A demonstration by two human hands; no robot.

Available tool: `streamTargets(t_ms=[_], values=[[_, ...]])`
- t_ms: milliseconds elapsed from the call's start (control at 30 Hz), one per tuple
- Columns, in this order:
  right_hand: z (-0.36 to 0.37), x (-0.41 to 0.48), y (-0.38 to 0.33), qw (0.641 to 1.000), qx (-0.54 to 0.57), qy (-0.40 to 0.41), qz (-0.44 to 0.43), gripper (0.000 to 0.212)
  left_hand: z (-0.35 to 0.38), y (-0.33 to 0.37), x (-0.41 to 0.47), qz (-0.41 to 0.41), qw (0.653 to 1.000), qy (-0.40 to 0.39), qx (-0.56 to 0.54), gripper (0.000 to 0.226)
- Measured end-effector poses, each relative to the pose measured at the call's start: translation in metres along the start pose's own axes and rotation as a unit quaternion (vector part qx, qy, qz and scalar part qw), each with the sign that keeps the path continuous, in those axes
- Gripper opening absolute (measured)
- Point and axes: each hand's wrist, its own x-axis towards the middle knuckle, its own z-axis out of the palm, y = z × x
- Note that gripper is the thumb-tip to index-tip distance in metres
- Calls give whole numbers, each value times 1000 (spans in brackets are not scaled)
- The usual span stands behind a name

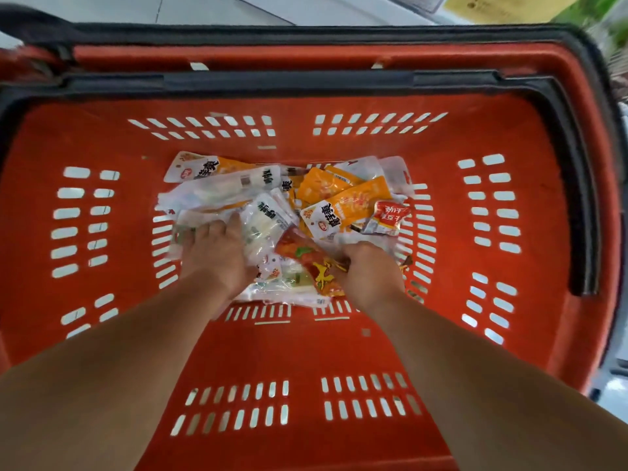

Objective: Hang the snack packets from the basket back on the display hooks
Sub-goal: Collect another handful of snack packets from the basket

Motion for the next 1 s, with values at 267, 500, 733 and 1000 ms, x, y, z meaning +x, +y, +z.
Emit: streamTargets(t_ms=[267, 500, 733, 1000], values=[[-25, 13, 14, 980, 147, 105, 85, 21, 4, 6, 7, -11, 996, 20, -91, 109], [-16, 18, 18, 981, 161, 78, 79, 35, 9, -3, 10, 72, 997, 25, -27, 109], [-9, 10, 11, 976, 191, 68, 75, 36, -1, -11, 11, 47, 994, 11, 94, 126], [-20, 13, 20, 960, 240, 75, 120, 30, -7, -10, 8, 34, 996, -45, 66, 89]])
